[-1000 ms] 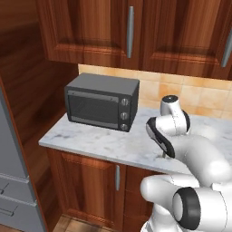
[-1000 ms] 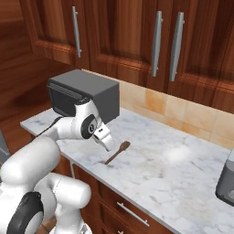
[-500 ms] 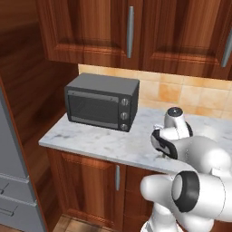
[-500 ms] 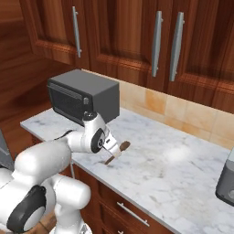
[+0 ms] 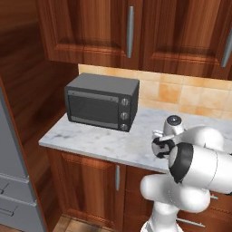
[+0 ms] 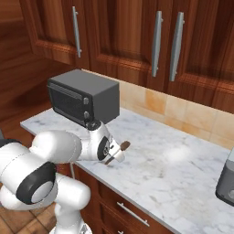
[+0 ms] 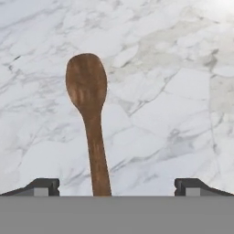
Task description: Take the fork and place it on the left side of the plate. Then take the spoon and place it on the right side of the plate. Make sure they're directly next to the plate.
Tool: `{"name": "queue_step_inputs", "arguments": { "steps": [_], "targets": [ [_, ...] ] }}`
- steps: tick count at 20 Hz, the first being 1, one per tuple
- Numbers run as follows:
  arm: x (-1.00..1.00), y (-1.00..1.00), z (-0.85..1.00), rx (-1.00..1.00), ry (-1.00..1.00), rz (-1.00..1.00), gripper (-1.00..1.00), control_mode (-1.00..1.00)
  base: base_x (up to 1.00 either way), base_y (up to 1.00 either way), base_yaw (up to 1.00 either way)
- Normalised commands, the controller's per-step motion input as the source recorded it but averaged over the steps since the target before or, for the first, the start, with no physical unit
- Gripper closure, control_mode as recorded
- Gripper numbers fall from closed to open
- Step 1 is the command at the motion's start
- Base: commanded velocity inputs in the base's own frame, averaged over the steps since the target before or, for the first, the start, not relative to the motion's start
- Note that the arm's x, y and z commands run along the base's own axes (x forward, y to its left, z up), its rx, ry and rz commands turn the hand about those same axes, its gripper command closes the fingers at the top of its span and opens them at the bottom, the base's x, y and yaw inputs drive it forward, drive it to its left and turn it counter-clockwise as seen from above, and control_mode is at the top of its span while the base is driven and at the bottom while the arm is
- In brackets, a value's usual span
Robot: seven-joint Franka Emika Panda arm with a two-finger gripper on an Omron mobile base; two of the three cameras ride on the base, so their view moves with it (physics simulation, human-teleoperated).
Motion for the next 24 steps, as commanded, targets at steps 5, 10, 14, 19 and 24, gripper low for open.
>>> {"name": "queue_step_inputs", "arguments": {
  "steps": [5, 10, 14, 19, 24],
  "targets": [
    [0.44, 0.00, -0.23, 0.00, 0.06, 0.05, -1.00, -1.00, 0.00, 0.00, 0.00],
    [0.43, 0.00, -0.23, 0.00, 0.07, 0.06, -1.00, -1.00, 0.00, 0.00, 0.00],
    [0.41, -0.01, -0.24, 0.00, 0.07, 0.05, -1.00, -1.00, 0.00, 0.00, 0.00],
    [0.37, -0.03, -0.28, 0.00, 0.08, 0.04, -1.00, -1.00, 0.00, 0.00, 0.00],
    [0.29, -0.13, -0.32, 0.00, 0.08, 0.04, -1.00, -1.00, 0.00, 0.00, 0.00]
  ]
}}
